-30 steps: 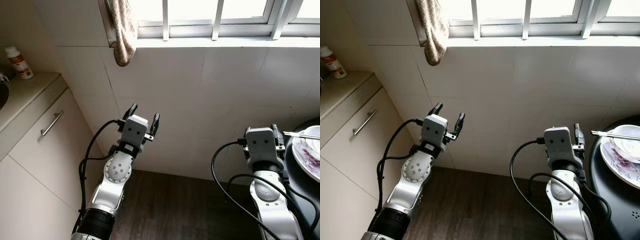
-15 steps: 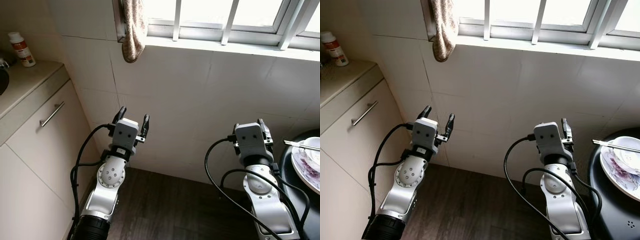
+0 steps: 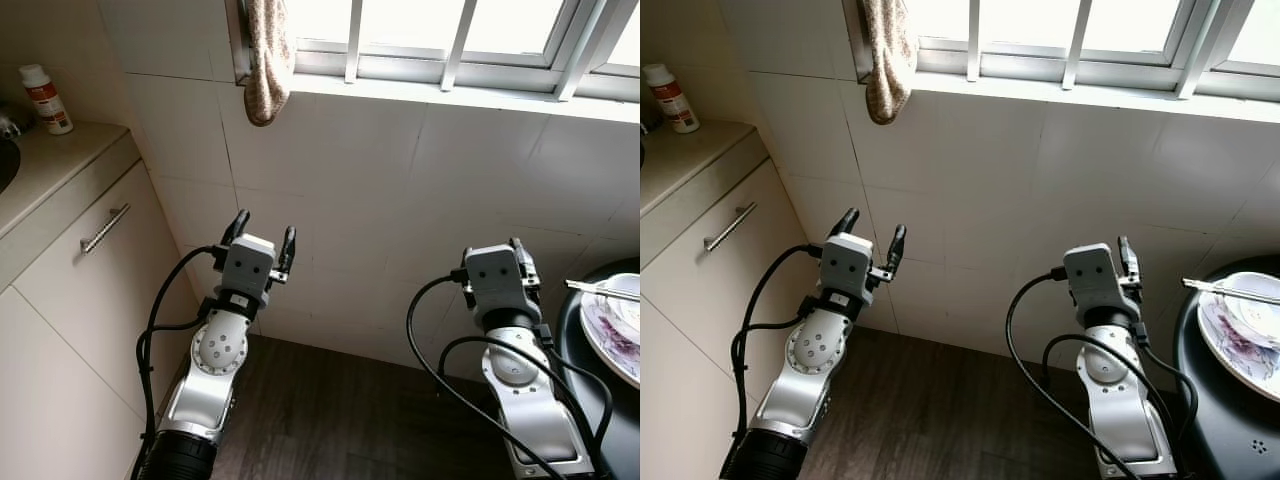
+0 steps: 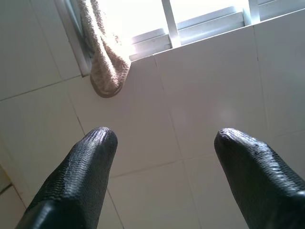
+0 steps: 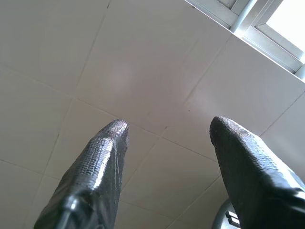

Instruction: Kitchen organization

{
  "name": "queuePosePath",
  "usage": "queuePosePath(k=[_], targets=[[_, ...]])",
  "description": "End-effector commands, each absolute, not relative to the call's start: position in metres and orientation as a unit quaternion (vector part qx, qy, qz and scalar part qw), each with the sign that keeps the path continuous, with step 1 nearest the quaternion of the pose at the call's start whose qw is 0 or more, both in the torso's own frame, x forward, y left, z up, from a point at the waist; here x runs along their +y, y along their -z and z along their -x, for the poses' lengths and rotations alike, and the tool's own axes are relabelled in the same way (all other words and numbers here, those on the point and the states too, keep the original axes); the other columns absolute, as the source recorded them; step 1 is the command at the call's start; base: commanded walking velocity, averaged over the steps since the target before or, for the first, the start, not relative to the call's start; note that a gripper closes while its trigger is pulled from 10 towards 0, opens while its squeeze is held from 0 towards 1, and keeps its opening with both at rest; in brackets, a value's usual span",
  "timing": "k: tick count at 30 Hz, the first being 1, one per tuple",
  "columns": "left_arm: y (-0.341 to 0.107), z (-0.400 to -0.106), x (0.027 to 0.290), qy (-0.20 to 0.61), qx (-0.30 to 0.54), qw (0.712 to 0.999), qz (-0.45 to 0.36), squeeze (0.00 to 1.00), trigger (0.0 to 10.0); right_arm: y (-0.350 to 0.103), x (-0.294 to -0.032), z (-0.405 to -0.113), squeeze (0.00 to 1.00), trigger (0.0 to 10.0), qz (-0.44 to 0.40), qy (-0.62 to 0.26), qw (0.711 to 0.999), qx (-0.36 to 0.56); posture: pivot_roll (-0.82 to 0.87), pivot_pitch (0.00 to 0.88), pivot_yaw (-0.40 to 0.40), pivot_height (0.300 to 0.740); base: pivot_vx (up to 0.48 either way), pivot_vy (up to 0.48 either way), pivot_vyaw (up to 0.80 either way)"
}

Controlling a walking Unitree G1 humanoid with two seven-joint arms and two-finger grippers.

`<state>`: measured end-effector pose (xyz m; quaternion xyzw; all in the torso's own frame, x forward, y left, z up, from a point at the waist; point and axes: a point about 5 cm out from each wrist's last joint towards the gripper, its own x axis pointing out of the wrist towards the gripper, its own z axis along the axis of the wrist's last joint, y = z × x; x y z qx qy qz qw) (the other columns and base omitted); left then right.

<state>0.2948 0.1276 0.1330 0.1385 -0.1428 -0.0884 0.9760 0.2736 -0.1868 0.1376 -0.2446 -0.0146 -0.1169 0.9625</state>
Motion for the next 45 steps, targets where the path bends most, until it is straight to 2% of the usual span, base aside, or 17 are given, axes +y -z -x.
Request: queuePosePath(k=[1,36,45], targets=[[-0.134,-0.294,0.124,0.096,-0.14,0.975,-0.142,0.0,10.0,-0.139,-0.189,-0.275,0.0,10.0,0.245,0.123,0.962,-0.016,0.03,0.0,-0.044,0.74,0.0,0.0,0.0],[-0.133,-0.294,0.122,0.1,-0.135,0.976,-0.134,0.0,10.0,-0.137,-0.199,-0.277,0.0,10.0,0.246,0.153,0.957,0.002,0.02,0.0,-0.04,0.74,0.0,0.0,0.0],[-0.132,-0.294,0.122,0.1,-0.136,0.976,-0.135,0.0,10.0,-0.134,-0.199,-0.278,0.0,10.0,0.236,0.15,0.96,0.012,0.03,0.0,-0.041,0.74,0.0,0.0,-0.8]])
